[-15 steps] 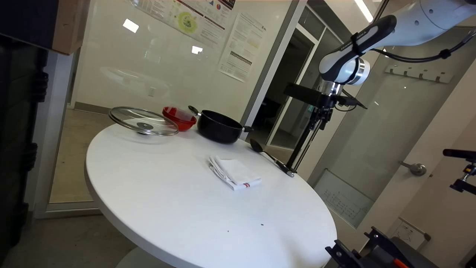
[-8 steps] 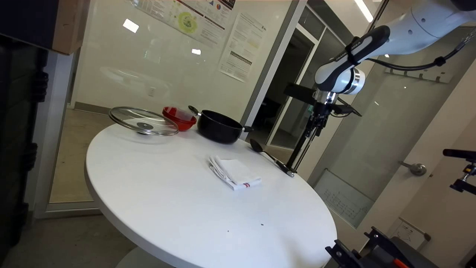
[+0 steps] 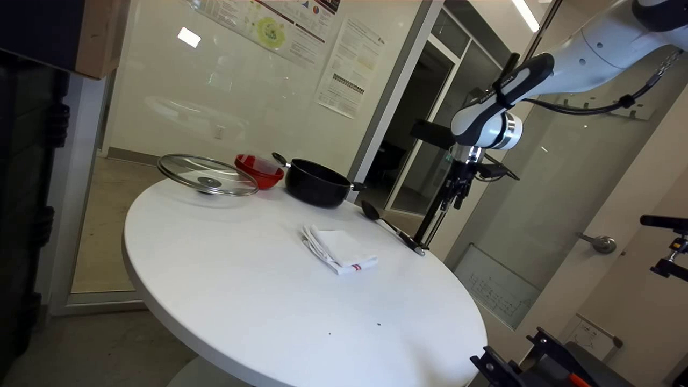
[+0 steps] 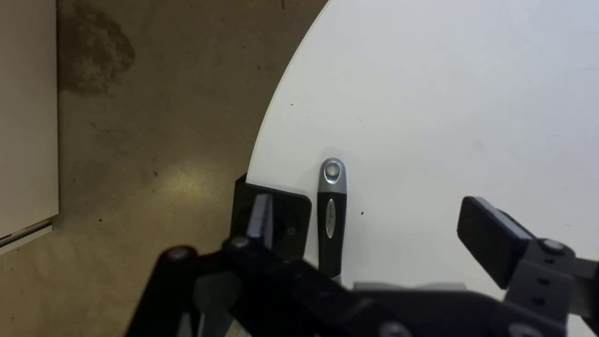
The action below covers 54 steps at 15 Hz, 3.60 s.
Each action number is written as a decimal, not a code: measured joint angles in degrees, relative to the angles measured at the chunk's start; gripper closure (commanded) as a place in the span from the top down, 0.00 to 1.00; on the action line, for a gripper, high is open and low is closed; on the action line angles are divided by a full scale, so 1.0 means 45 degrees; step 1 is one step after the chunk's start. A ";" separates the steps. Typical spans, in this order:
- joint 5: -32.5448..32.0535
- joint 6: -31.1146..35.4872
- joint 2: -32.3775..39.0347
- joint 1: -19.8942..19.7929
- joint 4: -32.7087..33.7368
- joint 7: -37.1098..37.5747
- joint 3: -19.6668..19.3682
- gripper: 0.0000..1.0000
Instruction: Move the black spoon to the left
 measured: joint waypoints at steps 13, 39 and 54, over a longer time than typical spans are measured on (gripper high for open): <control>0.0001 -0.0025 0.2082 -0.0095 0.1636 0.0165 -0.0066 1.00; -0.0866 -0.0545 0.5793 0.0240 0.5647 0.1296 -0.0346 1.00; -0.0882 -0.0640 0.6475 0.0222 0.6625 0.1401 -0.0322 1.00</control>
